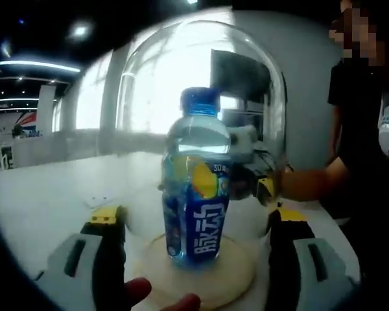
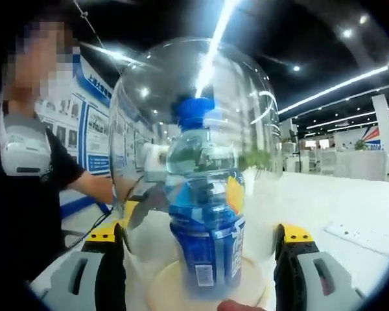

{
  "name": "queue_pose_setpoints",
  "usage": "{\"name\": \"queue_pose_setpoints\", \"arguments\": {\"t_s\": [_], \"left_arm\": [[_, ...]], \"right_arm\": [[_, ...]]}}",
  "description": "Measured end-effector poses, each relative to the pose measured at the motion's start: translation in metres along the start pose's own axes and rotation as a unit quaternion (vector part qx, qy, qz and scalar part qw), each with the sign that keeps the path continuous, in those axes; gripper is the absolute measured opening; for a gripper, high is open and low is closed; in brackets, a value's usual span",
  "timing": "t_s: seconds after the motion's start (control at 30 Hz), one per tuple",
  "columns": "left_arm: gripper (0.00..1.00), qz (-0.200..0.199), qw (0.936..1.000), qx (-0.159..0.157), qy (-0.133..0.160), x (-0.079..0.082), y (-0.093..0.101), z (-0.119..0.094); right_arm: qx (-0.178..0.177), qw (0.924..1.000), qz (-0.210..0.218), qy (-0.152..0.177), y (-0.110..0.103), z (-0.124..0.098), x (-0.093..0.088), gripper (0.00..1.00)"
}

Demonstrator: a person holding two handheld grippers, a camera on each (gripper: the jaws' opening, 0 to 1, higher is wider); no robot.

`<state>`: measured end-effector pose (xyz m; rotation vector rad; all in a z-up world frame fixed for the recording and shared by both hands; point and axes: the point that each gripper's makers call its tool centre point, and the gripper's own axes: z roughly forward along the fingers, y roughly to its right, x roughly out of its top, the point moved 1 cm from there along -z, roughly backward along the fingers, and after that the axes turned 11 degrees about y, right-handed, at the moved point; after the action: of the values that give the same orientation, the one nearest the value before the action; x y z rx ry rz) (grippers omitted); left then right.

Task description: Open the cover put in the Mizone put the cover back on

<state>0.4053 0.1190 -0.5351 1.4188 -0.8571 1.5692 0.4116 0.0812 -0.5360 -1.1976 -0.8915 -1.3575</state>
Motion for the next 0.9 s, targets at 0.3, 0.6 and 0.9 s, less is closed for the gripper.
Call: {"name": "queue_pose_setpoints", "arguments": {"t_s": [0.3, 0.6, 0.9], "left_arm": [[0.77, -0.001, 0.9999, 0.014, 0.009, 0.001, 0.001, -0.005], [0.70, -0.013, 0.9993, 0.033, 0.016, 0.002, 0.002, -0.017], [0.67, -0.017, 0.9983, 0.053, 0.016, 0.003, 0.004, -0.024]], "right_arm": [[-0.027, 0.9996, -0.009, 0.006, -0.003, -0.005, 0.002, 0.85], [-0.058, 0.9980, -0.026, 0.002, -0.005, -0.014, 0.001, 0.80], [-0.091, 0.9939, -0.063, -0.011, -0.008, -0.020, -0.001, 0.76]]}}
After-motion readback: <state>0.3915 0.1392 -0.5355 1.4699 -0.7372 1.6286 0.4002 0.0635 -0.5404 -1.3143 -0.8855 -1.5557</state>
